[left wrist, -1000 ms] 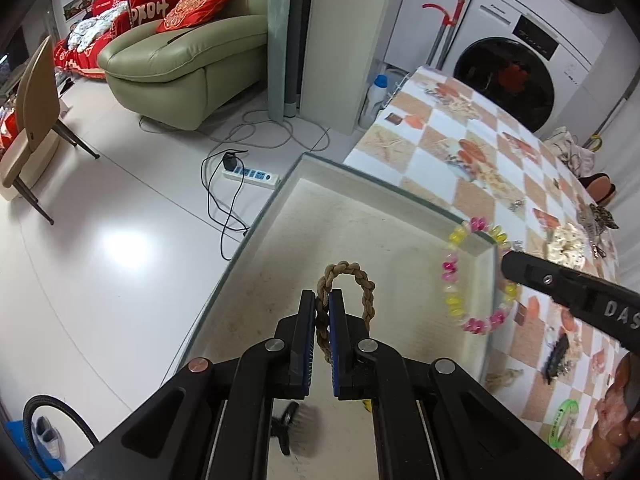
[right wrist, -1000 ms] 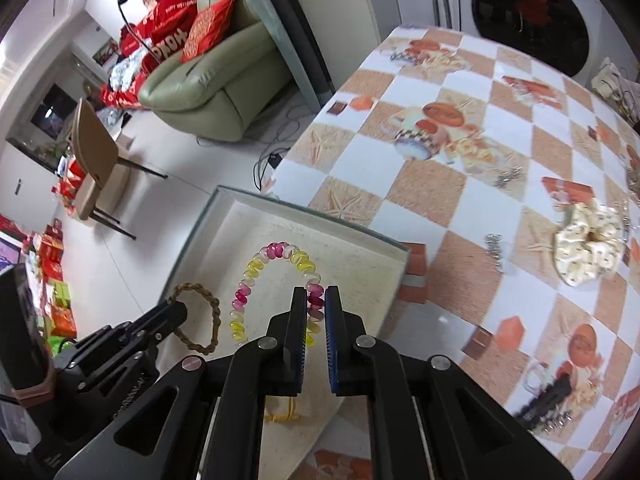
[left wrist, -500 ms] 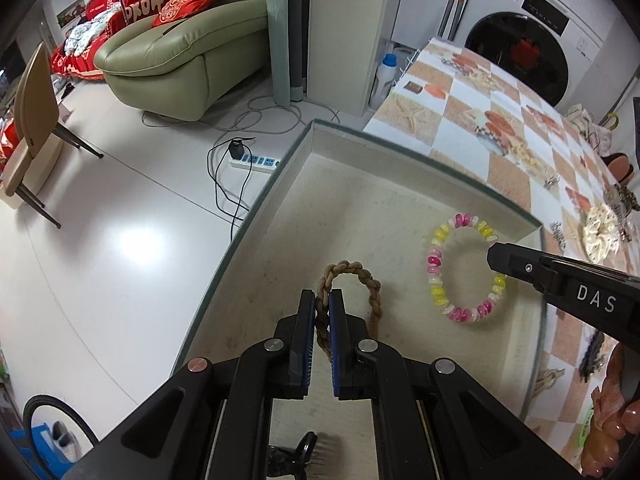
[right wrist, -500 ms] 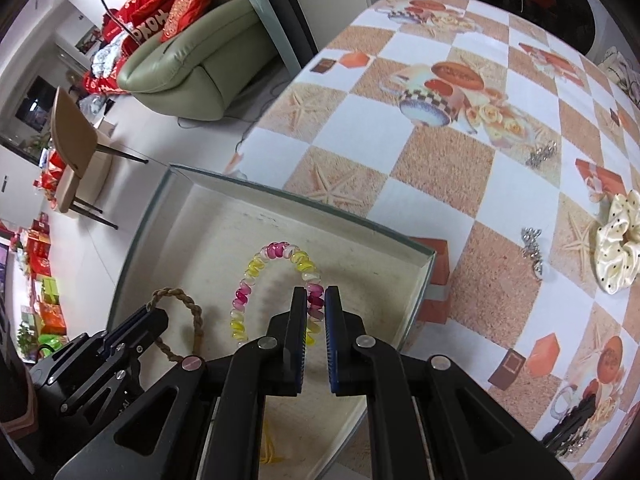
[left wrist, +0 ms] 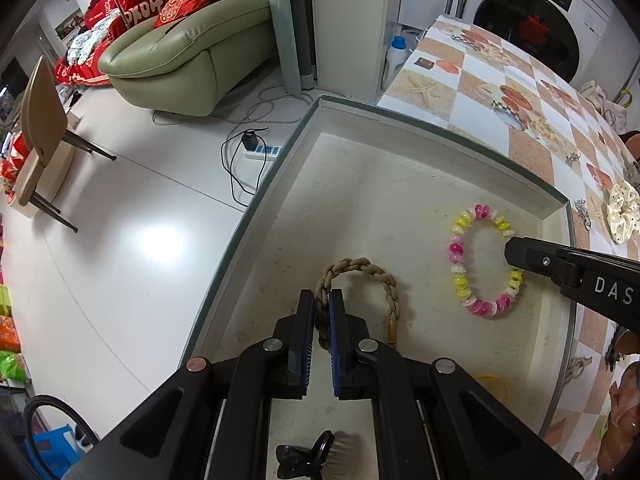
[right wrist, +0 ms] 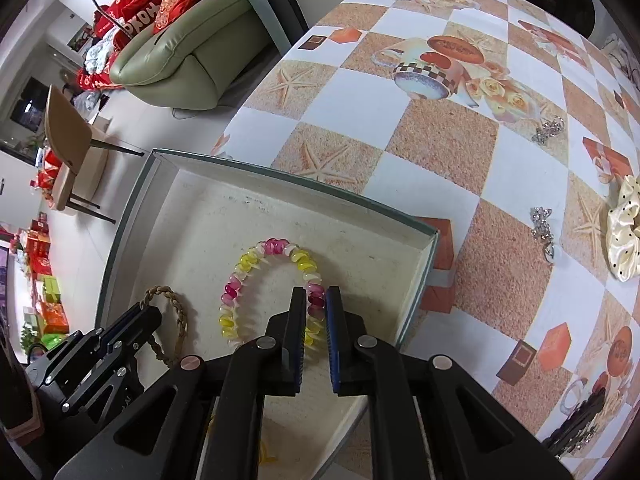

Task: Organize jewelry
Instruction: 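Carry both bracelets over the white tray while the right gripper releases the beaded bracelet, then open the left gripper to drop the braided bracelet in the tray, then move both open grippers back over the table, then grasp the black hair clip with the left gripper while the right grasps the green bangle, then lift the black clip with the left gripper while the right lifts the green bangle, then carry the black clip and green bangle over the white tray and open both grippers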

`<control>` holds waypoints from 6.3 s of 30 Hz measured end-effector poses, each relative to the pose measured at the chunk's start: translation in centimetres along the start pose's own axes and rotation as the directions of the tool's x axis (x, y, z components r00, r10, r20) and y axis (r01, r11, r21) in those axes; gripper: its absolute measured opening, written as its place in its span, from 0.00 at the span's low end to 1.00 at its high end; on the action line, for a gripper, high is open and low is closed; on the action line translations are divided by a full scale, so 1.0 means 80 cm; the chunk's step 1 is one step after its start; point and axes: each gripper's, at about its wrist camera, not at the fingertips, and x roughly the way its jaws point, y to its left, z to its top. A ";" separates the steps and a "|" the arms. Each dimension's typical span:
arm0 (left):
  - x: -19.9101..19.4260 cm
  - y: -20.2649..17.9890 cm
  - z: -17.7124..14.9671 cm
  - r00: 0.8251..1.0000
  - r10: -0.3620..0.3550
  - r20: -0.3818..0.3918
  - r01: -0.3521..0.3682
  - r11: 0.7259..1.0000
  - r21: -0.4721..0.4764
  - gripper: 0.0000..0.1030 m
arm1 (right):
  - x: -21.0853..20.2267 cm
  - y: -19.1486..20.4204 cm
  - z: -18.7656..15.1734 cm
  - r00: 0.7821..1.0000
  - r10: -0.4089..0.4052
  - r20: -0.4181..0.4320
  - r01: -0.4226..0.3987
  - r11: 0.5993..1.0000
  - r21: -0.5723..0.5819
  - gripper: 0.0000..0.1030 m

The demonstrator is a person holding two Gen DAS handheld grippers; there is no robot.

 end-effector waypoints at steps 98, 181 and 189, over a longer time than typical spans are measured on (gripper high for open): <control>-0.027 -0.416 -0.074 0.965 -0.190 -0.180 0.262 0.729 0.633 0.78 | -0.159 -0.315 -0.295 0.975 -0.219 -0.043 0.214 0.861 0.462 0.73; -0.105 -0.001 -0.032 0.980 -0.184 0.077 0.181 0.982 0.050 0.34 | -0.157 0.003 -0.082 0.989 0.129 0.070 -0.134 0.989 0.064 0.10; -0.079 0.023 -0.014 0.986 -0.146 0.082 0.148 0.989 -0.009 0.34 | -0.126 0.030 -0.021 0.987 0.142 0.077 -0.146 0.988 0.056 0.10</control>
